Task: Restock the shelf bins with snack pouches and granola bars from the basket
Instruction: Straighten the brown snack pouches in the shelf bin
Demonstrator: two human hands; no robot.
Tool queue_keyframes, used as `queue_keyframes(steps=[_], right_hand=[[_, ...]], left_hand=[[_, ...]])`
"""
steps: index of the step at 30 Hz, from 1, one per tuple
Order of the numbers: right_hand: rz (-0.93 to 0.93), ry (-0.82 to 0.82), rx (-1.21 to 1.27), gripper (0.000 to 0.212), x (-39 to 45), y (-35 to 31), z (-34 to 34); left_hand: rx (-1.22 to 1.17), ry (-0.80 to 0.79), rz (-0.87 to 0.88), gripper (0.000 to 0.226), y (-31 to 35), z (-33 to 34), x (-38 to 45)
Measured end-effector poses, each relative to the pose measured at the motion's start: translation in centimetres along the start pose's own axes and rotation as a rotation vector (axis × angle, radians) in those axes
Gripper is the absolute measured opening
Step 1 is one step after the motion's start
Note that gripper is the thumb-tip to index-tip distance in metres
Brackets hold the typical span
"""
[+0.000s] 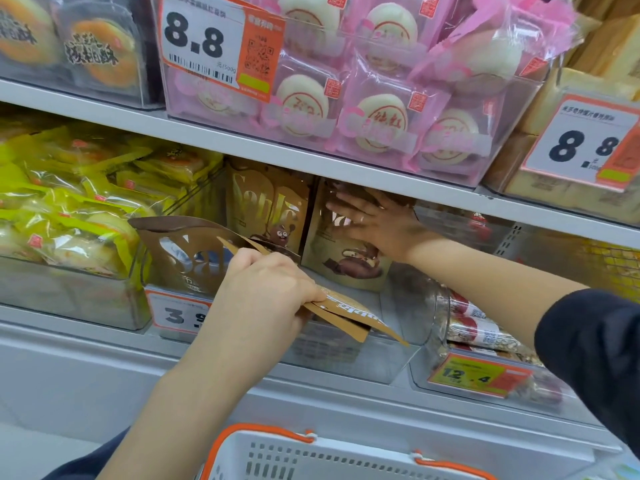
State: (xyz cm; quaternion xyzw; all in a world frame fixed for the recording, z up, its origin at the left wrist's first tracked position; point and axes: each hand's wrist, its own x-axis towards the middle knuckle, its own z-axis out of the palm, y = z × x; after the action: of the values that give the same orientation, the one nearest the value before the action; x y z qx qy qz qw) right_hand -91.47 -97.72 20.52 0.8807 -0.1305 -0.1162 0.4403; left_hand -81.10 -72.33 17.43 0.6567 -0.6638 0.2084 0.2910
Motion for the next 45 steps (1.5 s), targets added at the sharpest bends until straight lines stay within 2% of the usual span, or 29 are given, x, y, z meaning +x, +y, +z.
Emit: queue_keyframes(steps=[3,10,13,15,18,20,21,22,24,26,29,32,34,36,40,45], right_hand=[[-0.024,-0.091,0.061,0.085,1.0,0.5,0.8],[-0.024,-0.095,0.027,0.092,2.1,0.7,1.6],[-0.023,-0.052,0.149,0.092,1.0,0.3,0.6],[0.036,-0.067,0.386,0.081,-0.7,-0.5,-0.8],[0.167,-0.039,0.993,0.054,-4.9,-1.9,-3.7],[0.119,-0.079,1.464,0.054,-8.4,-2.6,-6.3],[0.041,-0.156,1.644,0.057,-10.0,-3.0,-7.6],[-0.066,-0.234,1.716,0.059,-11.3,-3.4,-8.6],[-0.209,-0.242,1.591,0.064,-12.6,-4.2,-9.2],[-0.166,-0.165,1.438,0.058,-12.8,-4.3,-9.2],[0.041,-0.053,1.43,0.035,-12.2,-3.0,-8.5],[0.296,0.154,1.206,0.029,-10.5,-1.6,-7.0],[0.434,0.239,1.102,0.029,-8.7,-0.8,-5.9],[0.555,0.218,1.055,0.031,-6.9,-0.1,-4.7],[0.721,0.11,0.984,0.031,-3.5,0.9,-2.4],[0.796,0.097,0.921,0.03,-1.5,0.9,-0.5]], left_hand=[[0.012,-0.015,0.0,0.031,0.0,0.0,0.1],[0.017,-0.044,0.0,0.026,0.0,0.0,0.2],[0.017,-0.056,0.015,0.028,0.0,-0.1,0.2],[0.022,-0.056,0.035,0.028,-0.1,-0.1,0.2],[0.0,-0.02,0.037,0.019,-0.3,-0.3,0.0],[-0.028,-0.01,-0.018,0.018,-0.2,-0.6,-0.2],[-0.047,-0.005,-0.057,0.019,-0.1,-0.7,-0.2],[-0.071,0.0,-0.1,0.027,-0.1,-0.7,-0.2],[-0.111,0.014,-0.125,0.04,-0.1,-0.7,-0.4],[-0.138,-0.003,-0.114,0.046,-0.2,-0.6,-0.6],[-0.155,-0.015,-0.121,0.051,-0.1,-0.8,-1.0],[-0.144,0.02,-0.107,0.055,-0.1,-0.7,-1.3],[-0.151,0.039,-0.084,0.048,-0.2,-0.6,-1.3],[-0.151,0.029,-0.079,0.043,-0.3,-0.5,-1.3],[-0.101,0.018,-0.057,0.055,-0.5,-0.1,-1.3],[-0.089,0.021,-0.063,0.05,-0.6,-0.1,-0.9]])
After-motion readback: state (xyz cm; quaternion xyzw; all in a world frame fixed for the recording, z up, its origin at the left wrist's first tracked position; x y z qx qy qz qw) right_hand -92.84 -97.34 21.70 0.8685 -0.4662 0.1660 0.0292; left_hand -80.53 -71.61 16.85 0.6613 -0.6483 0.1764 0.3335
